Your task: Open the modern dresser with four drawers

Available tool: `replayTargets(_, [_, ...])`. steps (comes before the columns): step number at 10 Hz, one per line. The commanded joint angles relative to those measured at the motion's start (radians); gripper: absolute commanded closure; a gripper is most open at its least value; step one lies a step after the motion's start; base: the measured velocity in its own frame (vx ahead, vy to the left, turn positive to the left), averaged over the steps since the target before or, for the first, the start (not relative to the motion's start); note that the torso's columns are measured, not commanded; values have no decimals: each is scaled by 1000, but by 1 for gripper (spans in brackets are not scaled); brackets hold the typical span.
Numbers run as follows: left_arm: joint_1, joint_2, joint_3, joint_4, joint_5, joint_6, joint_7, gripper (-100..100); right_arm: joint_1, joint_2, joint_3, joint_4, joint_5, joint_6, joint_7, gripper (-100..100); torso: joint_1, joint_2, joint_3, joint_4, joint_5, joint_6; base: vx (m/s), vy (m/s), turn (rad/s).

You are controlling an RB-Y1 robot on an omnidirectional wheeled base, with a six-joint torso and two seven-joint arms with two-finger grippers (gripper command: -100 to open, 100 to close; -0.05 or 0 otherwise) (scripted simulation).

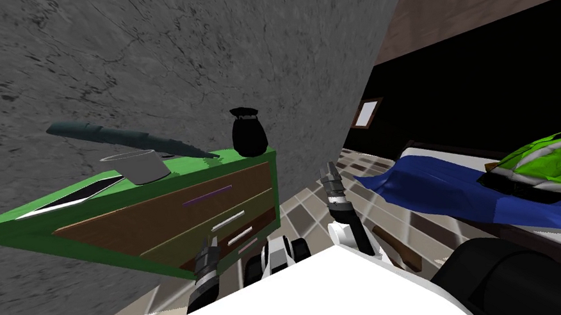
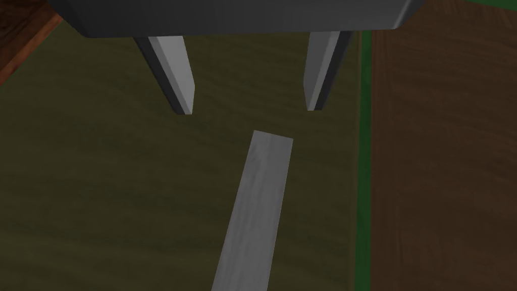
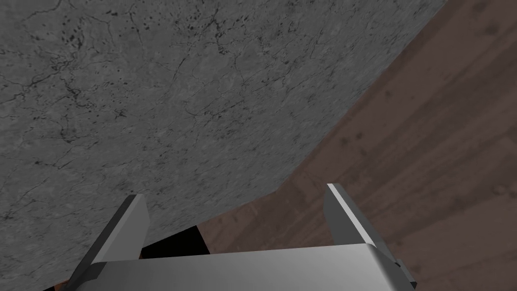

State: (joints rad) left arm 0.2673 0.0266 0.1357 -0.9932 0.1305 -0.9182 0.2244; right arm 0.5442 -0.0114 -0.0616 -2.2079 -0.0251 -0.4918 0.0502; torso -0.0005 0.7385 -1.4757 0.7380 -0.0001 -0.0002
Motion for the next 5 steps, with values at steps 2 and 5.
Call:
replayTargets(2, [8, 4, -3, -21, -2, 13, 4, 100, 0, 0, 0, 0, 0, 0, 0, 0, -1, 1, 0, 0, 0, 0, -36, -34, 91])
replayTargets(5, [10, 5, -4, -27, -2, 17, 5, 100, 0, 0, 0, 0, 0, 0, 0, 0, 1, 0, 0, 0, 0, 0, -53, -15, -3])
